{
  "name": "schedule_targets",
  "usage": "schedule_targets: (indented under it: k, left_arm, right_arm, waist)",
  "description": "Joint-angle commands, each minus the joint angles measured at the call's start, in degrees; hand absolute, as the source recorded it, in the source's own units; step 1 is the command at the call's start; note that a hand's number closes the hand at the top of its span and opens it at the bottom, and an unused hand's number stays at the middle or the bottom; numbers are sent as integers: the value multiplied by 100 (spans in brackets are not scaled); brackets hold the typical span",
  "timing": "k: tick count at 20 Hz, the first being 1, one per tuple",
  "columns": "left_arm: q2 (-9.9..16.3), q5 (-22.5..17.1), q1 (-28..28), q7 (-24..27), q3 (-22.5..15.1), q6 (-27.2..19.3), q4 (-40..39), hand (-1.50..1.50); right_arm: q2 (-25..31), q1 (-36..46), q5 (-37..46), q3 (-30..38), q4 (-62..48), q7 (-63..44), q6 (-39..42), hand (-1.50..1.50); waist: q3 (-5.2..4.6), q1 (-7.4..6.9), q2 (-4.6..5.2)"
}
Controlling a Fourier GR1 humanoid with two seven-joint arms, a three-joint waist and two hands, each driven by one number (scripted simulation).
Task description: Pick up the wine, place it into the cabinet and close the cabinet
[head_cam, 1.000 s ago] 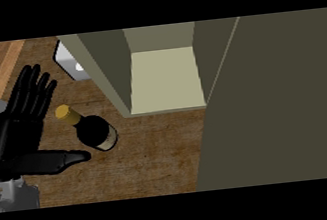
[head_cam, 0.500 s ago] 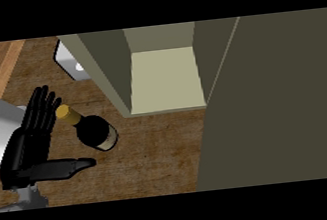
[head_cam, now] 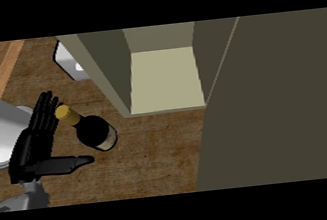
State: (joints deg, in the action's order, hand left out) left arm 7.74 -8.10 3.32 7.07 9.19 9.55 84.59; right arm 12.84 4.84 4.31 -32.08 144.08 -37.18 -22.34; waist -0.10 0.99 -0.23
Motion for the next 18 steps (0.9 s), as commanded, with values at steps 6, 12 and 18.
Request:
schedule_targets:
  k: [6,12,18]
  left_arm:
    - [-11,343,283,1125,121,62,-1609,-150]
    - [115,340,631,1358,276,79,-2231,-150]
    - [165,182,774,1793,342,589,-3124,-150]
  right_arm:
    - [271,33,464,-57,1112,-517,-113,-150]
    - [290,210,674,-165,1187,-751,-329,-150]
    - [561,-423,437,-291,1262,-161,-288,-150]
  waist:
    - [-1,28,12]
    - [-4,32,2]
    - [4,46,5]
